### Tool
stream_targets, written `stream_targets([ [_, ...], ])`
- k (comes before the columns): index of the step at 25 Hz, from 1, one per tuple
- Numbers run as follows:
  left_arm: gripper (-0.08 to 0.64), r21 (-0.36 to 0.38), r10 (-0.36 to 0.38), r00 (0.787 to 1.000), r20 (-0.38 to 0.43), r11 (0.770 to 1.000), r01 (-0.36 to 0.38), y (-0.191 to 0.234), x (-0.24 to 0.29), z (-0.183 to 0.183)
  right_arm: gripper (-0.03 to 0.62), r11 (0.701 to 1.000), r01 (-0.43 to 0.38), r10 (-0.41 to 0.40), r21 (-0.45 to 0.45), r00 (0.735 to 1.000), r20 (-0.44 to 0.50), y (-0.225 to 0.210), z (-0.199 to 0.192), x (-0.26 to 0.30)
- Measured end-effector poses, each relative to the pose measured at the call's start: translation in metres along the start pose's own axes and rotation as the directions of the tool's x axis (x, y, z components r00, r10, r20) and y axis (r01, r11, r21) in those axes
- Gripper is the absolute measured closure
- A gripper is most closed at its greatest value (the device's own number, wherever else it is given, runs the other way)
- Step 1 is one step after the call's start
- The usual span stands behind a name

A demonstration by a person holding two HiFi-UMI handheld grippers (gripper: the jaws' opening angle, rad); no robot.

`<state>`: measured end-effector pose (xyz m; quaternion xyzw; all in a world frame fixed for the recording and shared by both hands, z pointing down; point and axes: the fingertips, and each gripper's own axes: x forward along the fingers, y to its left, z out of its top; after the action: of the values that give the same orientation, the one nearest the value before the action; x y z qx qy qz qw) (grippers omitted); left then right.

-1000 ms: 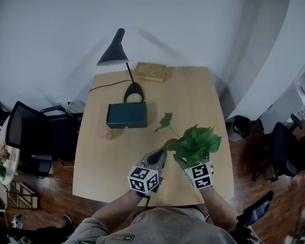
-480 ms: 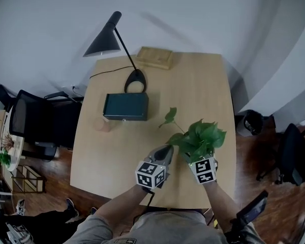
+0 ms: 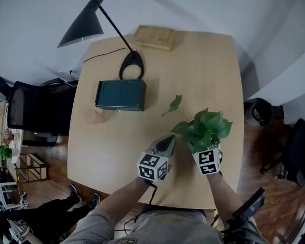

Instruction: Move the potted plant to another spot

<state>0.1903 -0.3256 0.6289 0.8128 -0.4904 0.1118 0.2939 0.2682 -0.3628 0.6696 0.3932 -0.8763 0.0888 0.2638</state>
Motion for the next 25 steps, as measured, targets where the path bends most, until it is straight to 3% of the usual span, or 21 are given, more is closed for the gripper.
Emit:
stream_targets([
  [17,0.568,-0.009,-0.012,0.999,-0.043,1.000,0.012,0.001,0.018,-0.012,0.118,1.000,0.020,-0.020,0.003,1.000,-0.011,-0.007,-0.016,0.011],
  [25,0.568,0.002,-0.018,0.998,-0.059,1.000,0.018,-0.004,0.018,-0.015,0.081,0.999,0.011,-0.012,-0.038,1.000,-0.016,-0.005,-0.016,0.010],
])
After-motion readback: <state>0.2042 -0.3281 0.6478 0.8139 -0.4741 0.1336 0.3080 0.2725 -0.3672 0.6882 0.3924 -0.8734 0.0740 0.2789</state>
